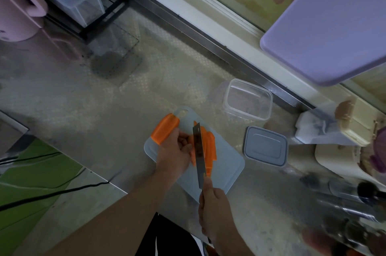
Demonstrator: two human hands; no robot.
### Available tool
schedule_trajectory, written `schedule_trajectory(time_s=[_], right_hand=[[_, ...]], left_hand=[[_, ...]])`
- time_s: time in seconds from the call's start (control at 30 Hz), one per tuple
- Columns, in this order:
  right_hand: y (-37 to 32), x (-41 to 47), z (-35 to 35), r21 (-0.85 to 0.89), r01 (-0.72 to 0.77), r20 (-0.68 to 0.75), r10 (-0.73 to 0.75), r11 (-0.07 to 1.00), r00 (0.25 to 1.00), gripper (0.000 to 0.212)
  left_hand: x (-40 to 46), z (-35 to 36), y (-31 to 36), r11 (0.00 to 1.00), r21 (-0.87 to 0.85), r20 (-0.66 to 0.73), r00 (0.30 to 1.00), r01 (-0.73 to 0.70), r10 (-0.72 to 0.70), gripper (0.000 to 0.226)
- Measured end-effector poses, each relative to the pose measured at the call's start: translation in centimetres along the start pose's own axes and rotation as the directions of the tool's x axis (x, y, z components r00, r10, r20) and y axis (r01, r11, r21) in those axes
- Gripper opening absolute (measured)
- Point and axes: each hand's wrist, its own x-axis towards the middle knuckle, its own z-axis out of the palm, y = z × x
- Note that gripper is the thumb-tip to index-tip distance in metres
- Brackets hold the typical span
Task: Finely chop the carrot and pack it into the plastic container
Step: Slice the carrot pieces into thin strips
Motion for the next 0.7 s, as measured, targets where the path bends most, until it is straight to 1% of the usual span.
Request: schedule_trajectory(time_s=[0.13, 0.27, 0.43, 0.6, 0.7], right_hand=[[-2.3, 0.5, 0.5, 0.011, 0.007, -0.003, -0.007, 1.0, 1.0, 0.054], [-3.9, 0.9, 1.0, 0.012, 0.074, 0.002, -0.074, 0.997, 0.997, 0.049], [-3.9, 1.1, 0.9, 0.014, 0.087, 0.001, -0.087, 0.996, 0.996, 0.049], [-2.3, 0.2, 0.1, -0.061, 0.017, -0.009, -0.017, 0.998, 1.0, 0.054], [-0.7, -0.2, -0.8, -0.106, 0.064, -0.011, -0.066, 0.992, 0.998, 0.048]], left_hand=[[0.0, 0.0, 0.0, 1.0, -0.01, 0.007, 1.0, 0.006, -0.006, 0.022], [0.2, 0.3, -0.2, 1.0, -0.019, -0.001, 1.0, 0.01, -0.01, 0.023], [0.2, 0.3, -0.1, 1.0, -0.025, -0.01, 1.0, 0.019, -0.019, 0.024], [0.3, 0.3, 0.1, 1.0, -0.019, -0.019, 1.0, 0.017, -0.018, 0.027], [0.3, 0.3, -0.1, 1.0, -0.003, -0.024, 1.0, -0.004, 0.004, 0.026]])
